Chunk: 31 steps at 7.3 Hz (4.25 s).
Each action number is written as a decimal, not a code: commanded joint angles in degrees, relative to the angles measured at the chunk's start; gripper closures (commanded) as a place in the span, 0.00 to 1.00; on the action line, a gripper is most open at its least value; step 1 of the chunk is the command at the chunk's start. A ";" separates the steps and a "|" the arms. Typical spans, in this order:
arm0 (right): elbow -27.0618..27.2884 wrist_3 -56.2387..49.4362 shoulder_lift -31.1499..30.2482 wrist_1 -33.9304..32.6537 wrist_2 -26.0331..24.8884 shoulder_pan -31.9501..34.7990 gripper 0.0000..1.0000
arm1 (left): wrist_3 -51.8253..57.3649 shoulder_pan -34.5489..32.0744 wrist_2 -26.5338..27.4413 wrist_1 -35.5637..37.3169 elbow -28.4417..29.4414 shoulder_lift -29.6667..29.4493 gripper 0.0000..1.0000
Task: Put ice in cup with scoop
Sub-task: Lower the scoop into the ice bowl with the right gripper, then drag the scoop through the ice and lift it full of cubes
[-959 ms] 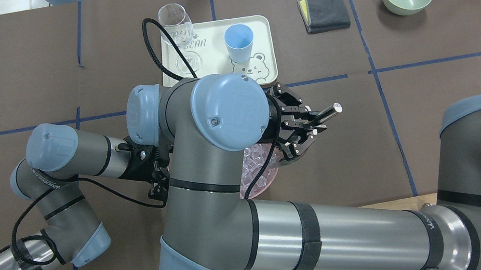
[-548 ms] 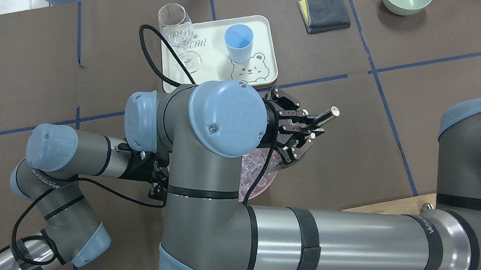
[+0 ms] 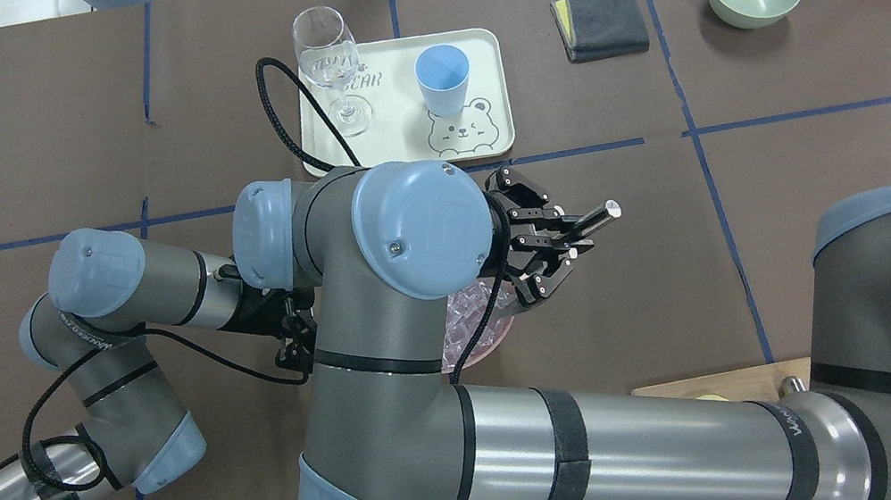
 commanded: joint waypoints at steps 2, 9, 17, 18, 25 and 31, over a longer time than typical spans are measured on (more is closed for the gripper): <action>0.21 -0.63 -0.37 2.93 0.10 0.01 1.00 | 0.00 0.00 0.00 -0.28 0.01 0.09 0.00; 5.28 -0.89 -7.11 13.64 0.72 0.10 1.00 | 0.09 0.00 0.00 -0.36 -0.08 0.09 0.00; 8.72 -1.15 -11.60 21.11 0.98 0.19 1.00 | 0.09 0.00 0.00 -0.45 -0.34 -0.09 0.00; 11.87 -1.15 -14.67 23.30 2.11 0.28 1.00 | 0.09 0.00 0.00 -0.45 -0.34 0.00 0.00; 16.21 -0.98 -25.23 42.90 13.10 4.40 1.00 | -0.09 -0.35 0.00 -0.54 -0.78 0.00 0.00; 17.96 -0.80 -27.87 49.86 20.92 7.74 1.00 | -0.09 -0.44 0.09 -0.54 -0.78 0.00 0.00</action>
